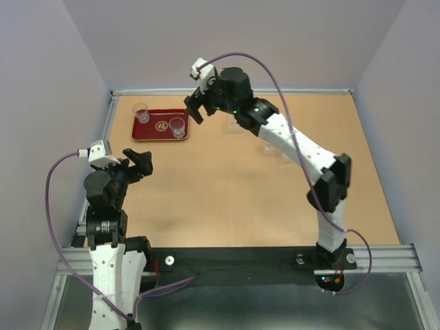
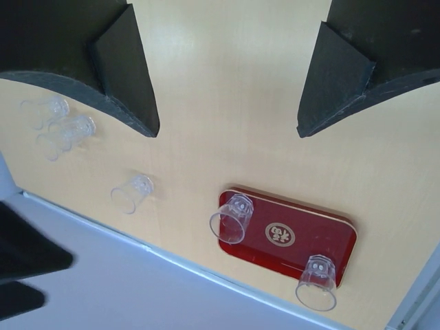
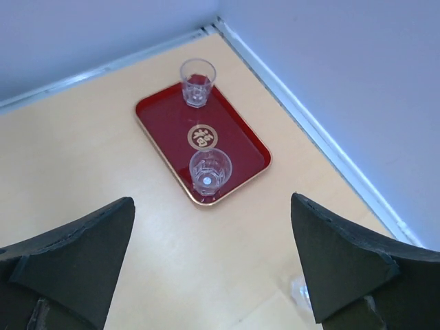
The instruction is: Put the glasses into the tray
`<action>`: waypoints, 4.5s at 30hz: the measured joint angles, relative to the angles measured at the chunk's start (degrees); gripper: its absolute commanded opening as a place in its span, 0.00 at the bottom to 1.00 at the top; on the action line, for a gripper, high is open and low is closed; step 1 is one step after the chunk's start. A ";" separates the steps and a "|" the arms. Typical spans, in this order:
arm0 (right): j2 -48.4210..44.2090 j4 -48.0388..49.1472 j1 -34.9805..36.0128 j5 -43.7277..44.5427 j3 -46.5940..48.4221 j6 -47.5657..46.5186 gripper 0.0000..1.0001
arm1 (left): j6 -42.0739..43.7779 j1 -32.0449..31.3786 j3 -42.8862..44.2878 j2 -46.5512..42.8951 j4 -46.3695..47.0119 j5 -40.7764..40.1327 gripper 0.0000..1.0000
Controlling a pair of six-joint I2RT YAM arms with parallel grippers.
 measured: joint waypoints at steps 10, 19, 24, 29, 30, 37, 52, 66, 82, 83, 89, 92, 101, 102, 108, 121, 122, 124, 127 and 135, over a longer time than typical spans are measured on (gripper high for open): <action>-31.78 -10.01 -2.05 -7.58 -37.97 -9.18 1.00 | -3.61 0.00 0.00 7.52 4.79 6.29 0.98; -57.11 -14.88 -14.86 -4.66 -66.07 -5.49 1.00 | -5.27 -2.01 4.13 29.68 6.54 11.06 0.90; -64.65 -8.94 -25.03 -1.36 -75.17 0.46 1.00 | -4.79 -11.23 13.00 39.23 4.57 3.58 0.89; -64.41 -6.93 -36.26 -4.20 -78.77 5.40 1.00 | -4.68 -15.30 22.27 49.33 4.48 -4.63 0.85; -64.70 -6.67 -37.33 -4.50 -78.93 5.81 1.00 | -4.66 -15.32 23.98 51.60 4.33 -6.45 0.84; -69.11 -4.87 -37.73 -6.16 -78.95 6.51 1.00 | -3.76 -15.28 33.66 67.04 2.73 -13.99 0.73; -69.29 -4.68 -37.73 -6.16 -78.95 6.51 1.00 | -0.35 -15.28 54.34 87.95 -2.95 -20.63 0.38; -69.31 -4.68 -38.10 -5.88 -78.95 6.49 1.00 | 1.03 -15.28 58.66 94.57 -6.40 -21.31 0.19; -69.31 -4.68 -38.47 -5.27 -78.95 6.47 1.00 | 5.42 -14.97 67.56 99.27 -7.52 -29.46 0.04; -69.33 -4.68 -38.47 -5.27 -78.95 6.45 1.00 | 5.55 -14.73 68.74 99.95 -7.85 -29.68 0.04; -69.35 -4.68 -38.49 -5.25 -78.95 6.43 1.00 | 6.23 -12.26 76.11 104.24 -9.77 -29.83 0.04; -69.35 -4.68 -38.51 -5.27 -78.95 6.32 1.00 | 6.84 -11.39 78.86 105.98 -10.40 -29.81 0.04; -69.33 -4.68 -38.60 -5.27 -78.95 6.27 1.00 | 7.45 -10.03 82.99 109.37 -12.13 -29.64 0.13; -69.31 -4.68 -38.73 -5.27 -78.95 6.27 1.00 | 7.52 -10.01 83.14 109.37 -12.24 -29.53 0.15; -69.11 -4.68 -38.84 -5.27 -78.95 6.27 1.00 | 7.96 -10.01 83.32 109.37 -12.57 -28.35 0.29; -68.89 -4.68 -39.21 -5.31 -78.95 6.05 1.00 | 8.22 -10.01 85.22 109.04 -12.92 -27.23 0.41; -68.89 -4.68 -39.21 -5.35 -78.95 6.01 1.00 | 8.22 -10.01 85.24 108.59 -12.94 -26.75 0.43; -68.89 -4.68 -39.21 -5.97 -78.95 5.49 1.00 | 8.17 -9.99 85.24 107.56 -13.31 -25.77 0.48; -68.89 -4.72 -39.21 -7.45 -78.95 4.42 1.00 | 8.11 -9.97 84.59 103.91 -13.29 -23.08 0.55; -68.89 -4.83 -39.21 -11.87 -78.97 1.09 1.00 | 6.86 -10.32 65.33 81.37 -2.95 -11.87 0.68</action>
